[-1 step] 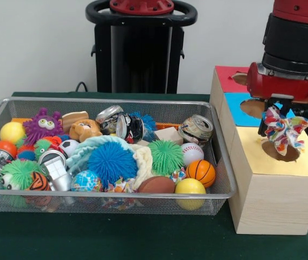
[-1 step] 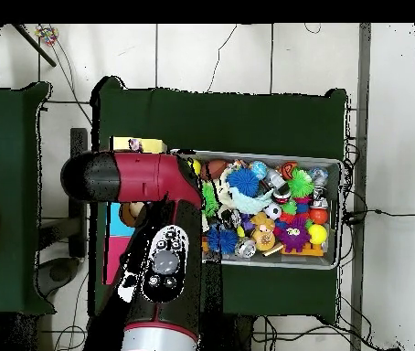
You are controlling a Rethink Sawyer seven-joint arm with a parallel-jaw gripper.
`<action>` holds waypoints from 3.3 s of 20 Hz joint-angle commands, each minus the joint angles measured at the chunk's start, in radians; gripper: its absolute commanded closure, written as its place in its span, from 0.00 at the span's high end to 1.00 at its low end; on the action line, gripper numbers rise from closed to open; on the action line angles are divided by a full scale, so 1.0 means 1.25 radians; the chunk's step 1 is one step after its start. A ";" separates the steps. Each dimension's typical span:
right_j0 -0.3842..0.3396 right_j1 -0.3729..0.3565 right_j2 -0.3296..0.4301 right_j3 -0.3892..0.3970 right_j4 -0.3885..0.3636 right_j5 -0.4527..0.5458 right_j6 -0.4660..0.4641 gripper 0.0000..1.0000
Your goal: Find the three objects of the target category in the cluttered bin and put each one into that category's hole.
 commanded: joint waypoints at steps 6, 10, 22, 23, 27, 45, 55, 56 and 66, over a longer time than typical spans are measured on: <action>-0.025 0.027 0.045 0.042 -0.022 0.069 0.079 0.00; -0.026 0.024 0.050 0.046 -0.021 0.059 0.077 0.00; -0.052 -0.002 0.095 0.085 0.026 0.082 0.080 1.00; -0.060 -0.007 0.112 0.095 0.036 0.079 0.072 1.00; -0.081 -0.022 0.156 0.116 0.060 0.097 0.054 1.00; -0.099 -0.052 0.189 0.123 0.040 0.109 0.060 1.00; -0.072 -0.049 0.131 0.076 0.005 0.118 0.100 0.00; -0.070 -0.051 0.128 0.073 0.007 0.115 0.107 0.00; -0.084 -0.054 0.147 0.089 0.007 0.044 0.088 0.00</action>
